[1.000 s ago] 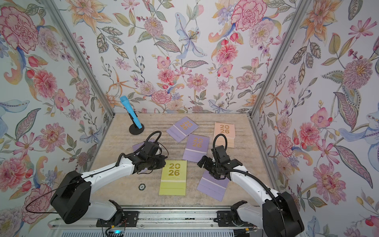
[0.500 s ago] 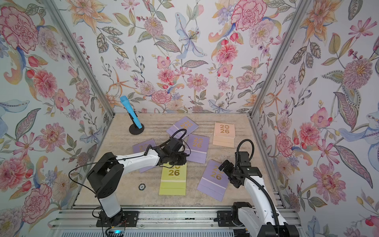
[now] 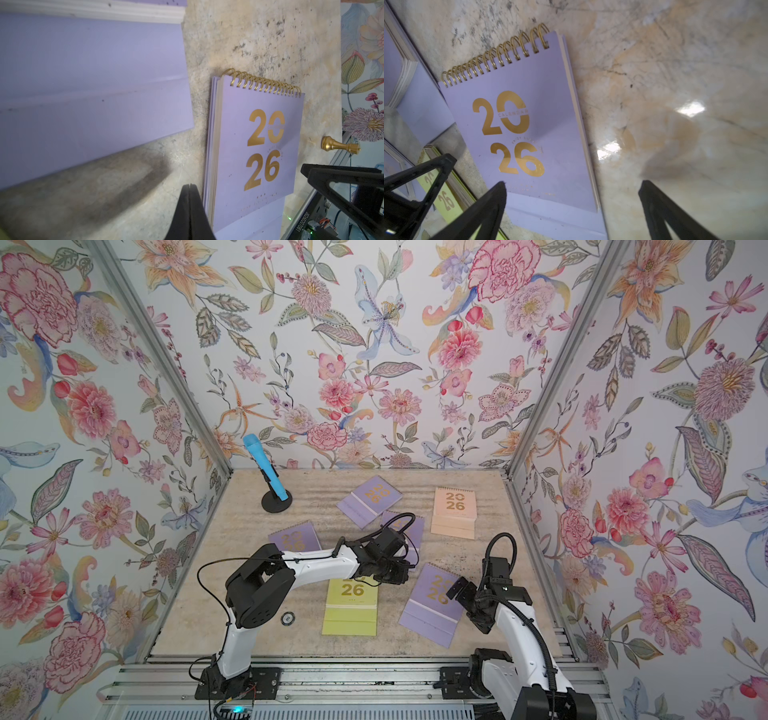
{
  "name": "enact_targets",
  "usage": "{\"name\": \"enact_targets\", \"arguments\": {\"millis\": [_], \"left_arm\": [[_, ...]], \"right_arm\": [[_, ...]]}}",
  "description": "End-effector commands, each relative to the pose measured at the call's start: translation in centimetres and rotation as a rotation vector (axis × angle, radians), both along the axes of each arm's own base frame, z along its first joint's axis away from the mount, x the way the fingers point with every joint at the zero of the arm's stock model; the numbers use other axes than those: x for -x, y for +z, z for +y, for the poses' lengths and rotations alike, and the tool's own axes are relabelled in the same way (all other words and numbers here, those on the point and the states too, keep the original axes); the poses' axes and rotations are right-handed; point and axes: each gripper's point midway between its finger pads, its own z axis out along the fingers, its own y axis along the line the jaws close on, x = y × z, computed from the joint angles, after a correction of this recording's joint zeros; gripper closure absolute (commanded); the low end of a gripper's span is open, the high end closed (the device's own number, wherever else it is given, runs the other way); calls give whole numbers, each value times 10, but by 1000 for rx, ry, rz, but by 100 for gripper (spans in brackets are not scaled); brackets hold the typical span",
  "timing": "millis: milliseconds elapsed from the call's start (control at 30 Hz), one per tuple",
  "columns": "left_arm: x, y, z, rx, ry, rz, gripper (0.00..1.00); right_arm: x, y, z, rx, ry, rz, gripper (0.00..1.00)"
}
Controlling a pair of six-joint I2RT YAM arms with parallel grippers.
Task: Stack the calendars
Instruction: Pick up the calendar at the center of the board.
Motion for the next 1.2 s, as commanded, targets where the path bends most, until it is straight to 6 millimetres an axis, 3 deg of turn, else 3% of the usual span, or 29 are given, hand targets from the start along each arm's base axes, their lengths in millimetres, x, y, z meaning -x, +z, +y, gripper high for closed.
{"name": "enact_targets", "arguments": {"millis": [0,700,867,1167], "left_arm": [[5,-7,-10,-2,-32,13,100],[27,-40,-21,-11,-87,92,100],[36,-55,-22,1,-91,145,100],[35,-54,-23,3,-99,144,100]], "right_arm": [[5,-4,6,-24,36,13,1],[1,-23,34,-186,123,19,1],[-13,-8,43,-246,139,-78,1],[-45,45,56,-350,142,-332,0]]}}
